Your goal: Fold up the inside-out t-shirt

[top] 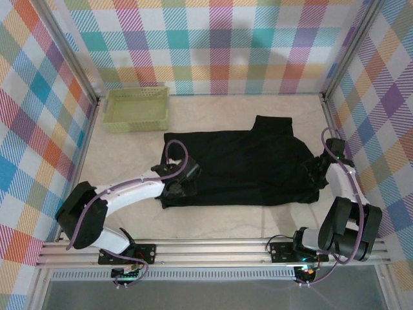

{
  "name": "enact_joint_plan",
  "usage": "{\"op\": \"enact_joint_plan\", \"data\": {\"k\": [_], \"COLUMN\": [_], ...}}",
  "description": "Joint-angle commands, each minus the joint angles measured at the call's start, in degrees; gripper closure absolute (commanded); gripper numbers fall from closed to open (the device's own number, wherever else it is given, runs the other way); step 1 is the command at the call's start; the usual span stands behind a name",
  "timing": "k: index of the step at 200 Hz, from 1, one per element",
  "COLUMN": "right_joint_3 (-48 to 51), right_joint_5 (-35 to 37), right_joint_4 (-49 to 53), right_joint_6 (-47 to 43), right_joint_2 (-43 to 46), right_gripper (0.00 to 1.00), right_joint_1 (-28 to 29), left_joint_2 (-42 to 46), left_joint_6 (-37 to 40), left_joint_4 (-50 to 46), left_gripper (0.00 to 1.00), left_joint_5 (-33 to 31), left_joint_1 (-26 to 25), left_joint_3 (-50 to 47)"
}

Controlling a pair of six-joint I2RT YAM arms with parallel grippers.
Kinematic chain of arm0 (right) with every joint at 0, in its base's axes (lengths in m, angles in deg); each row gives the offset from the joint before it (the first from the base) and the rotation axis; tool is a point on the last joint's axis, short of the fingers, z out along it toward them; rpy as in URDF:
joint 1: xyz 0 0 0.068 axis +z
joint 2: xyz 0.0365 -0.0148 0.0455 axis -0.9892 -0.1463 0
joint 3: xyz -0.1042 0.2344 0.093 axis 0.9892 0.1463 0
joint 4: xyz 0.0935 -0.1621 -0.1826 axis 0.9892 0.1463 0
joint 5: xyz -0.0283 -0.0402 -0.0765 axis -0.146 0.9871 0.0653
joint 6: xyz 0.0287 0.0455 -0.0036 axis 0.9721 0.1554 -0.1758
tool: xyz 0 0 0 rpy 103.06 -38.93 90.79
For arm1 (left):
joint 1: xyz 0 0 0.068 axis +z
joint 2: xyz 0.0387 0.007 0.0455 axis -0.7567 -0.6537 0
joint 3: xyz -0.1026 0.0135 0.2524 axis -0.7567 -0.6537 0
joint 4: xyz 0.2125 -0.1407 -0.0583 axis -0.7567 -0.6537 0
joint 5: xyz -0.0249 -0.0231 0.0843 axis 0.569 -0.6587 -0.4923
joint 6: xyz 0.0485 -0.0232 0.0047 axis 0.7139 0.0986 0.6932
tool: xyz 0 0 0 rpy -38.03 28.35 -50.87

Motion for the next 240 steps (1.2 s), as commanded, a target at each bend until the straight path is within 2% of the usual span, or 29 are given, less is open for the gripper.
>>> {"op": "enact_joint_plan", "data": {"k": [1,23,44,89,126,191,214,240], "right_joint_3": [-8.2,-16.7,-25.1,-45.0,-62.3,-94.7,-98.5,-101.2], "right_joint_5": [0.3,-0.1,-3.0,-0.4,1.3,4.6,3.9,4.1], "right_joint_4": [0.2,0.3,-0.1,0.8,4.8,20.6,22.6,25.1], "right_joint_6": [-4.3,-6.4,-7.7,-12.9,-16.1,-18.7,-18.2,-17.9], "right_joint_2": [-1.3,-8.7,-17.7,-37.5,-52.2,-74.0,-77.7,-80.1], "right_gripper": [0.33,0.33,0.33,0.33,0.33,0.34,0.35,0.44], "right_joint_1": [4.5,9.1,9.6,10.2,10.4,11.6,12.4,12.9], "left_joint_2": [-1.3,-8.9,-16.4,-28.3,-29.0,-26.0,-25.0,-24.6], "left_joint_6": [5.4,9.8,13.0,16.9,16.7,17.3,17.2,17.2], "left_joint_4": [-3.5,-2.7,-1.2,-2.5,-0.7,1.3,1.6,1.9], "left_gripper": [0.38,0.37,0.37,0.36,0.36,0.35,0.35,0.34], "left_joint_5": [-7.6,-9.5,-11.3,-12.2,-9.9,-11.0,-11.3,-10.9], "left_joint_1": [5.4,11.3,15.6,17.3,17.3,17.5,17.8,18.1], "left_joint_3": [10.3,18.3,25.1,37.1,36.1,31.8,31.1,30.9]}}
